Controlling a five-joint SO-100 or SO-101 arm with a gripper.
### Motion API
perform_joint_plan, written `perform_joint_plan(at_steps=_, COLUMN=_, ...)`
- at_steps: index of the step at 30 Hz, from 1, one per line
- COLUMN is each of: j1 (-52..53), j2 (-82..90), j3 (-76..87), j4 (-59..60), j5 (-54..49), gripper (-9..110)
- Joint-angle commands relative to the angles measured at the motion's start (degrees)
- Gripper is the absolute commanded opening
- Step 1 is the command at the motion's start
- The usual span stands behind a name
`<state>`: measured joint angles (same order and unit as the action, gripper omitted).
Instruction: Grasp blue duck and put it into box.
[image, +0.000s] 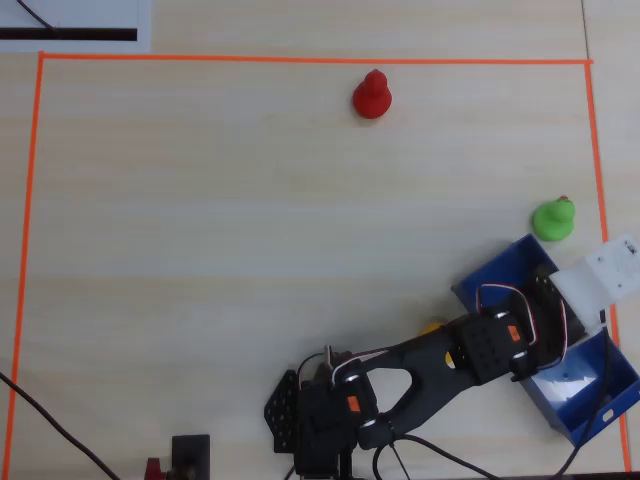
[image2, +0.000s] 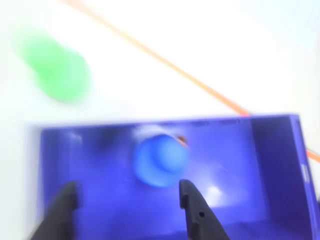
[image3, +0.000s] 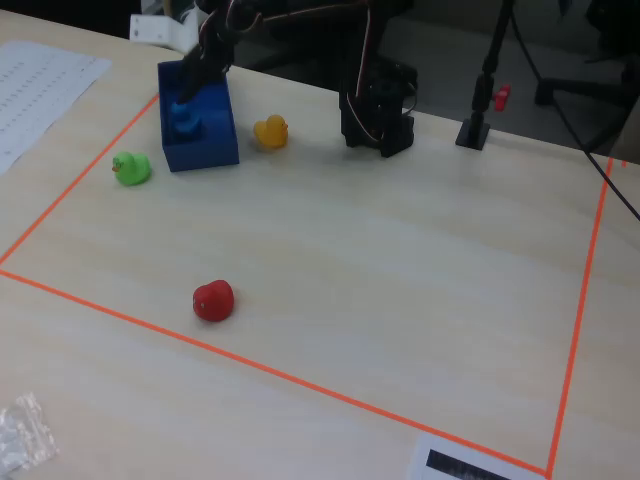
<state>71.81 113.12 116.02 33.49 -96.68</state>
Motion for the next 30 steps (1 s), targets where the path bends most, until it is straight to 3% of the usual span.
perform_joint_plan(at_steps=1, j1=-13.36, j2=12.83, j3=-8.61, j4=10.99, j5=19.51, gripper=0)
perform_joint_plan(at_steps=5, j1=-41.13, j2=22.94, j3=-5.80, j4=23.20, j5=20.83, gripper=0)
perform_joint_plan(at_steps=8, j1=-59.24, j2=32.17, j3=9.67, j4=28.04, j5=12.74, gripper=0)
perform_joint_plan(at_steps=10, j1=-65.65, j2=37.53, j3=21.53, j4=28.21, j5=11.34, gripper=0)
perform_joint_plan(at_steps=14, j1=-71.46, j2=48.52, j3=39.73, j4=26.54, j5=9.84, gripper=0)
perform_joint_plan(at_steps=19, j1=-73.56, j2=62.75, j3=53.88, j4=32.78, j5=9.49, gripper=0)
perform_joint_plan(at_steps=30, j1=-73.13, j2=72.25, j3=58.10, j4=43.95, j5=7.65, gripper=0)
